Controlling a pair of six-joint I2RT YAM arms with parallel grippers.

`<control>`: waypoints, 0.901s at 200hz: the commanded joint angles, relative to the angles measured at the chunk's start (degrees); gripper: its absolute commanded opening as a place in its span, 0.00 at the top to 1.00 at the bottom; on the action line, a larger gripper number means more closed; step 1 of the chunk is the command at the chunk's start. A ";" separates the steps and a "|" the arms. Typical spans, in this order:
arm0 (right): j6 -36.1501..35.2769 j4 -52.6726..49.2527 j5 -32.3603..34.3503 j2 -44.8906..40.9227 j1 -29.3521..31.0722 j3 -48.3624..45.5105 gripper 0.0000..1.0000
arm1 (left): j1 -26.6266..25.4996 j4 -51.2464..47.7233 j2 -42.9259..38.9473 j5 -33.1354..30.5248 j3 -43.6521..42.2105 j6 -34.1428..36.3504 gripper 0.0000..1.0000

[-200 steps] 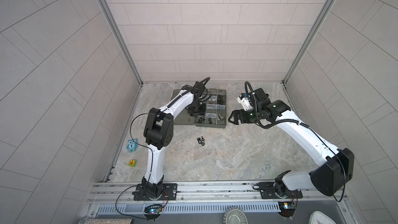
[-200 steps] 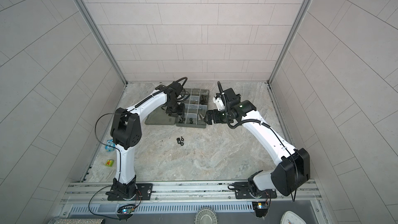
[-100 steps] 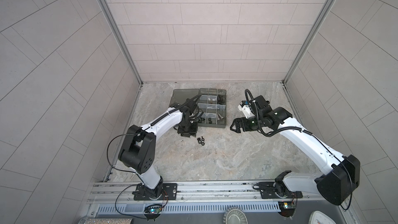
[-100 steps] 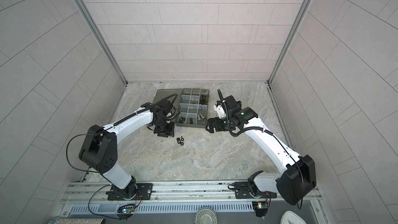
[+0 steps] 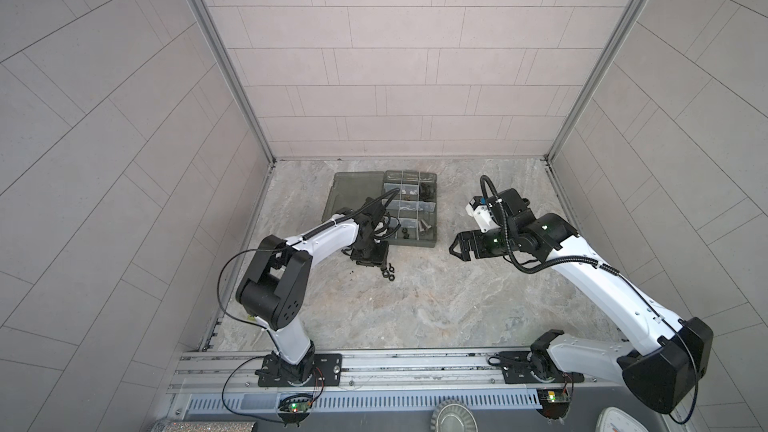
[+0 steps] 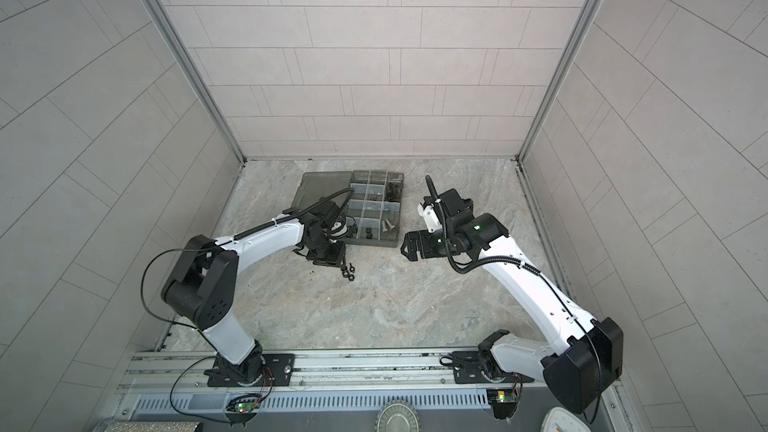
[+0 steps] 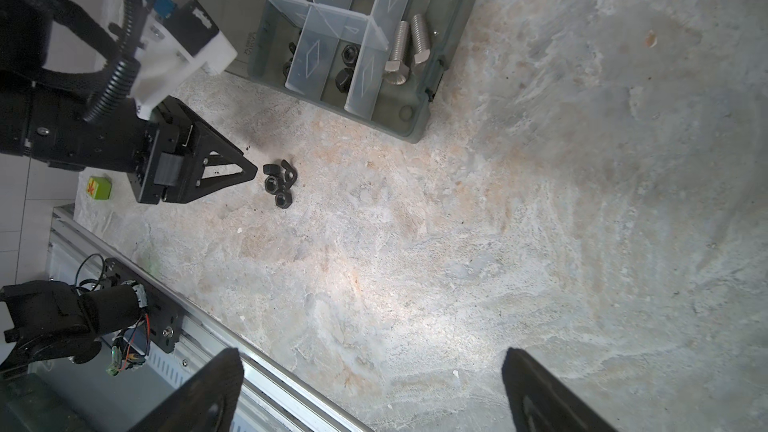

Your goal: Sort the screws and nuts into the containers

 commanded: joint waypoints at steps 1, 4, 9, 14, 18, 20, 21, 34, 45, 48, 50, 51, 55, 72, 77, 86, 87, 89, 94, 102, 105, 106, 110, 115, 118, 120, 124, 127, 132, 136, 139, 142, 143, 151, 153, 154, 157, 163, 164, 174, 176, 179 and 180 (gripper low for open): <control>0.64 -1.33 2.19 -2.06 0.21 -0.94 0.01 | -1.26 1.32 0.95 -1.46 -0.88 2.60 0.57; 0.71 -1.34 2.29 -2.23 0.18 -1.06 0.01 | -1.36 1.33 1.12 -1.62 -0.88 2.81 0.57; 0.88 -1.24 2.43 -2.54 0.20 -1.21 0.01 | -1.65 1.33 1.36 -2.08 -0.95 3.05 0.57; 0.99 -1.15 2.57 -2.73 0.20 -1.41 0.01 | -1.80 1.36 1.60 -2.57 -0.90 3.26 0.58; 1.08 -1.07 2.69 -2.97 0.21 -1.55 0.01 | -1.98 1.33 1.77 -2.85 -0.84 3.44 0.58; 1.17 -1.05 2.76 -3.11 0.21 -1.62 0.01 | -1.98 1.33 1.90 -2.91 -0.85 3.46 0.58; 1.22 -1.01 2.77 -3.15 0.22 -1.63 0.01 | -1.98 1.33 1.96 -2.98 -0.87 3.55 0.58; 1.44 -1.00 3.04 -3.69 0.22 -1.79 0.01 | -2.13 1.50 2.72 -3.33 -0.72 3.84 0.58; 1.49 -1.02 3.44 -4.10 0.22 -1.82 0.01 | -2.15 1.68 3.32 -3.24 -0.64 4.10 0.59; 1.47 -1.04 3.45 -4.14 0.22 -1.84 0.01 | -2.16 1.76 3.52 -3.21 -0.66 4.20 0.59; 1.46 -1.09 3.58 -4.23 0.20 -1.84 0.01 | -2.09 1.77 3.64 -3.27 -0.58 4.24 0.60; 1.41 -1.11 3.62 -4.28 0.21 -1.83 0.01 | -2.13 1.73 3.66 -3.33 -0.60 4.21 0.60; 1.46 -1.13 3.81 -4.39 0.22 -1.84 0.01 | -2.10 1.76 3.88 -3.37 -0.54 4.29 0.61; 1.47 -1.44 3.99 -4.67 0.22 -1.82 0.01 | -2.16 1.74 4.59 -3.57 -0.28 4.44 0.65; 1.46 -1.49 3.96 -4.76 0.14 -1.88 0.01 | -2.17 1.69 4.74 -3.55 -0.19 4.52 0.65; 1.48 -1.49 3.99 -4.94 0.22 -1.98 0.01 | -2.16 1.68 4.90 -3.59 -0.17 4.52 0.66; 1.47 -1.49 4.00 -4.99 0.17 -1.99 0.01 | -2.16 1.68 4.86 -3.58 -0.13 4.56 0.66; 1.46 -1.49 4.01 -5.02 0.21 -2.06 0.01 | -2.16 1.73 4.94 -3.62 -0.10 4.60 0.66; 1.44 -1.50 4.01 -5.10 0.17 -2.09 0.01 | -2.21 1.70 4.98 -3.67 0.04 4.60 0.67; 1.36 -1.66 3.89 -5.12 0.17 -2.15 0.01 | -2.16 1.75 5.11 -4.00 0.13 4.61 0.69; 1.37 -1.66 3.80 -5.12 0.21 -2.11 0.01 | -2.16 1.69 5.16 -4.02 0.18 4.59 0.69; 1.37 -1.71 3.77 -5.12 0.17 -2.10 0.01 | -2.16 1.73 5.17 -4.02 0.22 4.60 0.69; 1.37 -1.76 3.71 -5.12 0.19 -2.13 0.01 | -2.16 1.65 5.19 -4.08 0.36 4.65 0.70; 1.37 -1.75 3.68 -5.12 0.17 -2.08 0.01 | -2.23 1.60 5.24 -3.94 0.61 4.66 0.70; 1.29 -1.75 3.66 -5.12 0.21 -2.08 0.01 | -2.17 1.60 5.31 -3.95 0.64 4.69 0.70; 1.31 -1.82 3.66 -5.12 0.19 -2.13 0.01 | -2.16 1.60 5.40 -4.00 0.69 4.70 0.71; 1.28 -1.84 3.66 -5.12 0.18 -2.11 0.01 | -2.17 1.51 5.39 -4.06 0.90 4.70 0.71; 1.28 -1.84 3.64 -5.12 0.21 -2.11 0.01 | -2.16 1.51 5.47 -4.03 1.01 4.70 0.71; 1.21 -1.90 3.61 -5.19 0.22 -2.10 0.01 | -2.14 1.46 5.52 -4.03 1.05 4.69 0.71; 1.27 -1.94 3.61 -5.16 0.22 -2.09 0.01 | -2.16 1.42 5.59 -3.95 1.18 4.70 0.72; 1.20 -2.07 3.65 -5.20 0.17 -2.07 0.01 | -2.16 1.42 5.59 -3.96 1.22 4.70 0.72; 1.12 -2.04 3.65 -5.15 0.21 -2.03 0.01 | -2.16 1.42 5.63 -3.93 1.26 4.69 0.72; 1.11 -2.03 3.61 -5.14 0.17 -2.01 0.01 | -2.16 1.42 5.66 -3.89 1.29 4.69 0.73; 1.15 -2.10 3.51 -5.12 0.14 -1.91 0.01 | -2.16 1.43 5.80 -3.80 1.39 4.68 0.73; 1.07 -2.17 3.49 -5.12 0.20 -1.97 0.01 | -2.16 1.42 5.86 -3.77 1.40 4.69 0.74; 1.05 -2.18 3.49 -5.12 0.21 -1.98 0.01 | -2.16 1.42 5.87 -3.76 1.40 4.70 0.74; 1.00 -2.19 3.52 -5.11 0.19 -1.93 0.01 | -2.20 1.42 5.94 -3.70 1.40 4.70 0.75; 1.02 -2.19 3.54 -5.11 0.17 -1.97 0.01 | -2.21 1.42 6.03 -3.58 1.40 4.70 0.77; 1.02 -2.19 3.56 -5.12 0.15 -1.98 0.01 | -2.18 1.42 6.09 -3.54 1.40 4.70 0.77; 0.98 -2.31 3.51 -5.21 0.19 -2.05 0.01 | -2.16 1.42 6.14 -3.57 1.40 4.70 0.80; 1.01 -2.37 3.56 -5.21 0.21 -2.07 0.01 | -2.16 1.35 6.18 -3.58 1.33 4.70 0.81; 1.02 -2.45 3.65 -5.26 0.22 -2.07 0.01 | -2.16 1.33 6.14 -3.60 1.39 4.70 0.81; 1.02 -2.50 3.61 -5.28 0.22 -2.08 0.01 | -2.16 1.33 6.18 -3.59 1.40 4.70 0.81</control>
